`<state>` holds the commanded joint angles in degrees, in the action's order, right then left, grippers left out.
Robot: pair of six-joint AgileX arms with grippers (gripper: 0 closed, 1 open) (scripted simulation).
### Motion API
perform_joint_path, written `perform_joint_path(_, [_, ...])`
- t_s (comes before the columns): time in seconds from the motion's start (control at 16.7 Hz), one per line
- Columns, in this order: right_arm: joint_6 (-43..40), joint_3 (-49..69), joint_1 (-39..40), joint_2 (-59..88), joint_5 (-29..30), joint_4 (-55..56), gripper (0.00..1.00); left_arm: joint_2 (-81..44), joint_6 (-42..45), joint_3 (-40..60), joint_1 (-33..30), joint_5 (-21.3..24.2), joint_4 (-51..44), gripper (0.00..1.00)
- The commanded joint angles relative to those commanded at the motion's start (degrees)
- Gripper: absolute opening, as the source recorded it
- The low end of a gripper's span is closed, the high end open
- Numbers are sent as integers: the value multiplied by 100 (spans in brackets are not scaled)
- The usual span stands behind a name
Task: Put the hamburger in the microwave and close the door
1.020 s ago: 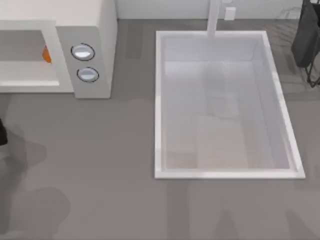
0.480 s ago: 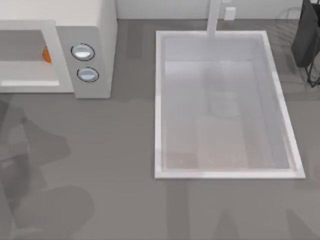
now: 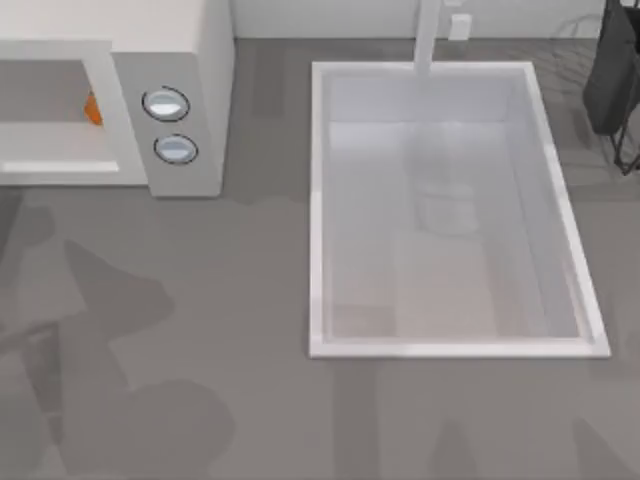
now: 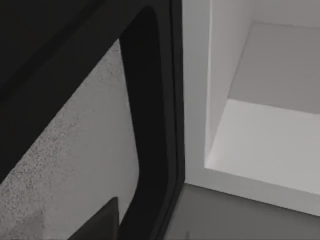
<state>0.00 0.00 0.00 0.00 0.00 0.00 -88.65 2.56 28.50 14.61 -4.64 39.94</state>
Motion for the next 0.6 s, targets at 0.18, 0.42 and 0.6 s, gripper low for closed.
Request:
perform_joint_path(0.18, [0, 0, 0, 0, 0, 0, 100, 351, -6, 26, 0, 2, -584, 100])
perform_joint_path(0.42, [0, 0, 0, 0, 0, 0, 100, 667, -13, 34, -3, 6, -1130, 100])
perform_joint_path(0.6, [0, 0, 0, 0, 0, 0, 100, 751, -16, 33, -5, 8, -1278, 100])
